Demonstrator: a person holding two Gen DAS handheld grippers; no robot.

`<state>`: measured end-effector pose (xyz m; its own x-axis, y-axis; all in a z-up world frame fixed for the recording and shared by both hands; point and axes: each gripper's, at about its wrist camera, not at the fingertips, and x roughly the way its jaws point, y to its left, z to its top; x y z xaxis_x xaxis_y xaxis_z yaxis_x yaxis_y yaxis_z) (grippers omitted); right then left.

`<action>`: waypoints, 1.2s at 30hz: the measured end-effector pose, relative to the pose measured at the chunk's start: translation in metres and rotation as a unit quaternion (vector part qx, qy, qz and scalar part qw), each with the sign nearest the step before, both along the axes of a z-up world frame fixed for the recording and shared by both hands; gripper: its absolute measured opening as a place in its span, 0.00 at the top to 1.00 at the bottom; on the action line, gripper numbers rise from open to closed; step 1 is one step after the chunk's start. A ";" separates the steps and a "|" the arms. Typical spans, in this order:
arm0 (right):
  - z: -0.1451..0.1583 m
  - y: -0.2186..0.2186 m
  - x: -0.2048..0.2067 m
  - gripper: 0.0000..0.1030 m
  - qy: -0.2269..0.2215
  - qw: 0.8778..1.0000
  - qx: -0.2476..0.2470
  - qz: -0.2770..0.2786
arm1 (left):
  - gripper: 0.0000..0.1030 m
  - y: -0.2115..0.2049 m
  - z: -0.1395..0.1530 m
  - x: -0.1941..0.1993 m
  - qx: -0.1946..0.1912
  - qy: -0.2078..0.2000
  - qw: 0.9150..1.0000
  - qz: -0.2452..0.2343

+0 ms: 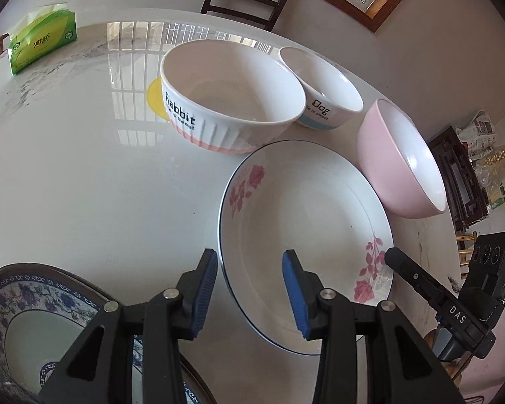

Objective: Organize plates and bowls

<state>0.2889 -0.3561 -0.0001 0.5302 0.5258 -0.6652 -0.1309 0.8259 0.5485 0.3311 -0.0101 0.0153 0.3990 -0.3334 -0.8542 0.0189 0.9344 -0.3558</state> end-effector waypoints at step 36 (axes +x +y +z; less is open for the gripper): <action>0.054 0.038 -0.103 0.87 -0.030 0.996 0.033 0.075 | 0.88 0.043 0.062 -0.175 0.019 -0.095 0.992 0.083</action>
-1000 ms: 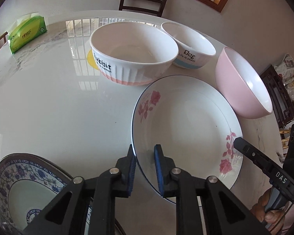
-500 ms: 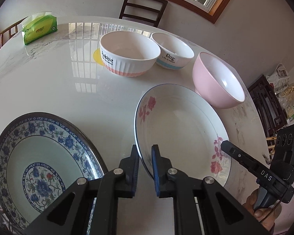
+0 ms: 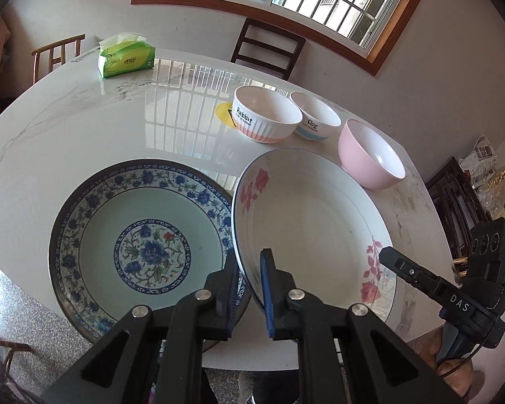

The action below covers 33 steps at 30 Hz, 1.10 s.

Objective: Organize plates and bowls

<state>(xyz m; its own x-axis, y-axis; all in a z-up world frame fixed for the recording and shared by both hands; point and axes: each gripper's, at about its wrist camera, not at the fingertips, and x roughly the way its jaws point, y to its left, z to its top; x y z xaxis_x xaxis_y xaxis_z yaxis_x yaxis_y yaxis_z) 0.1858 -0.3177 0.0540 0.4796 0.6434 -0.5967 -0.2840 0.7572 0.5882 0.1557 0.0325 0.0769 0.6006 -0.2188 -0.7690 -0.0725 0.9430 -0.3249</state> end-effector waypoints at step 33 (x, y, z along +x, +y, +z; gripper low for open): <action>-0.007 0.129 -0.007 0.87 0.006 0.994 -0.051 0.099 | 0.88 0.097 -0.024 -0.044 0.011 0.006 0.996 0.090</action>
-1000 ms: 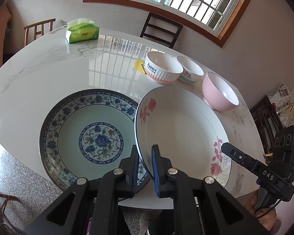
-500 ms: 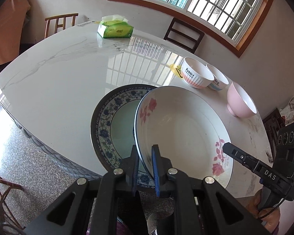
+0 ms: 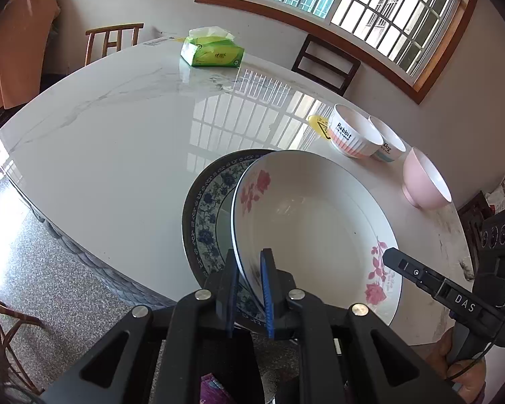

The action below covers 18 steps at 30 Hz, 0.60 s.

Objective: Organize plates and bowls

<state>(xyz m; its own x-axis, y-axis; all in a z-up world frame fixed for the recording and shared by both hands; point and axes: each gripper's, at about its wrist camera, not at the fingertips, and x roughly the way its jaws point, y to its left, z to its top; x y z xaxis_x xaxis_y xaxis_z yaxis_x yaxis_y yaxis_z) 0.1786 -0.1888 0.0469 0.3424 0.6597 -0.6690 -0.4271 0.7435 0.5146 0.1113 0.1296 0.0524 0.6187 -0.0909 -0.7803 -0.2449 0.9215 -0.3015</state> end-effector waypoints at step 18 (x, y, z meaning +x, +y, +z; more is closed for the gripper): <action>-0.006 0.004 -0.002 0.86 0.009 1.000 -0.006 0.001 | 0.88 0.003 -0.011 0.010 0.016 0.008 1.000 0.003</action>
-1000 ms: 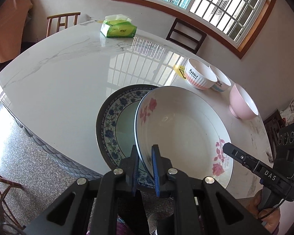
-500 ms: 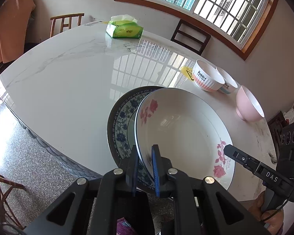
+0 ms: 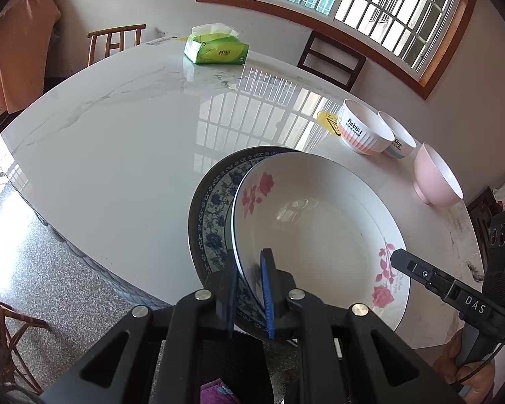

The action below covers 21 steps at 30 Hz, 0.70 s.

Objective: Organize plates and bowls

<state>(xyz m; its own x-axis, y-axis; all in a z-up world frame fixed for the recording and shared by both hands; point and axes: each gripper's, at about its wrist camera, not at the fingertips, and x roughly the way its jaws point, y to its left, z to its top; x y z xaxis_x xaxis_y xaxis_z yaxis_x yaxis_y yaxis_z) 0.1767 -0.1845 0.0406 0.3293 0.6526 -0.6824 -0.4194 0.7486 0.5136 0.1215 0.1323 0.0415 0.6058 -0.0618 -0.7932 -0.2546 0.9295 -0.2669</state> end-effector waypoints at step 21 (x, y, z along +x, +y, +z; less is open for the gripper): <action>0.000 0.002 -0.002 0.85 0.005 1.000 -0.003 -0.001 | 0.87 0.005 -0.004 0.005 0.001 0.004 1.000 0.001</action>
